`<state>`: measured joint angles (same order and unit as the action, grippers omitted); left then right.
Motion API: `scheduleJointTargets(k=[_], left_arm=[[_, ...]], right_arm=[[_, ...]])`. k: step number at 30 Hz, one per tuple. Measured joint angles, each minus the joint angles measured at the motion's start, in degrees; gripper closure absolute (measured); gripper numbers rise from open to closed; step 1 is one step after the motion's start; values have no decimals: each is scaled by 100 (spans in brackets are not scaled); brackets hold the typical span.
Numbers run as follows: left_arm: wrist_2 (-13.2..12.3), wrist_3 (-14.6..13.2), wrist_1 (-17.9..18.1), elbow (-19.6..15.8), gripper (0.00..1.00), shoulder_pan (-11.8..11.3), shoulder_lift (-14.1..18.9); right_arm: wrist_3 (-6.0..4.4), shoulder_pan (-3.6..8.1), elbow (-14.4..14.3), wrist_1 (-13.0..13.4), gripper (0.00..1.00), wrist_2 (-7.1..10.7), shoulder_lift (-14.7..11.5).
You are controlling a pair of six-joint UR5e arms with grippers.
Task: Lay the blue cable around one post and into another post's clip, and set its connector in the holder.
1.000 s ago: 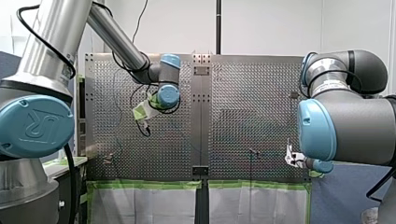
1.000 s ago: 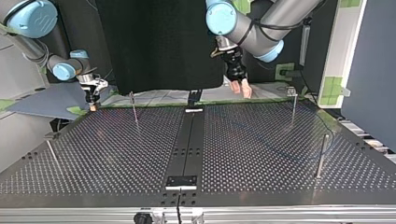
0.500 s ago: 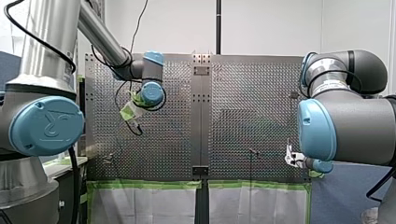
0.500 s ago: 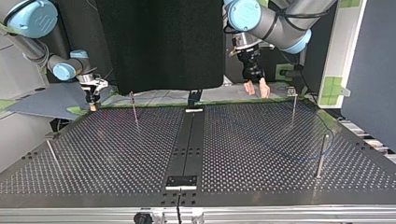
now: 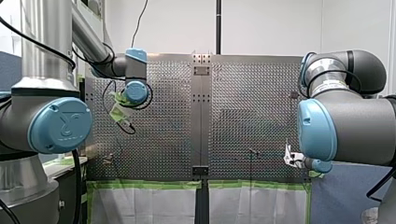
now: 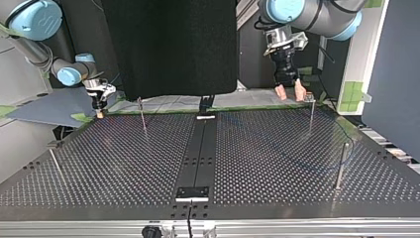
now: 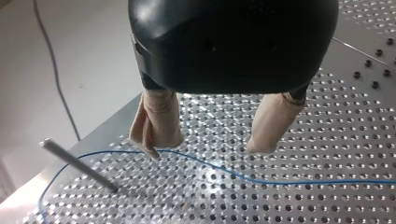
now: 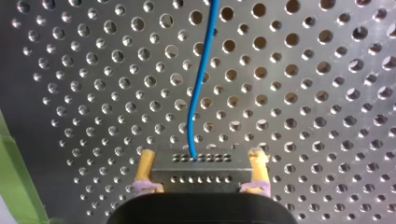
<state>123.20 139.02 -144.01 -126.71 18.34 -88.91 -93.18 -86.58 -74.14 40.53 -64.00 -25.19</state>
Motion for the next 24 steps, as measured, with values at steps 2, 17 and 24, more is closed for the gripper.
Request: scheduleJointTargets(k=[2,17,24], left_arm=[[-81,81,2,-79,0,-80,81],[-808,260,335,192,0,-808,618],[-867,-17,266,515,0,-1200,506]], right_arm=[[0,-8,0,0,100,0,0],[-7,-52,0,0,100,3,8],[-8,-56,1,0,100,9,15]])
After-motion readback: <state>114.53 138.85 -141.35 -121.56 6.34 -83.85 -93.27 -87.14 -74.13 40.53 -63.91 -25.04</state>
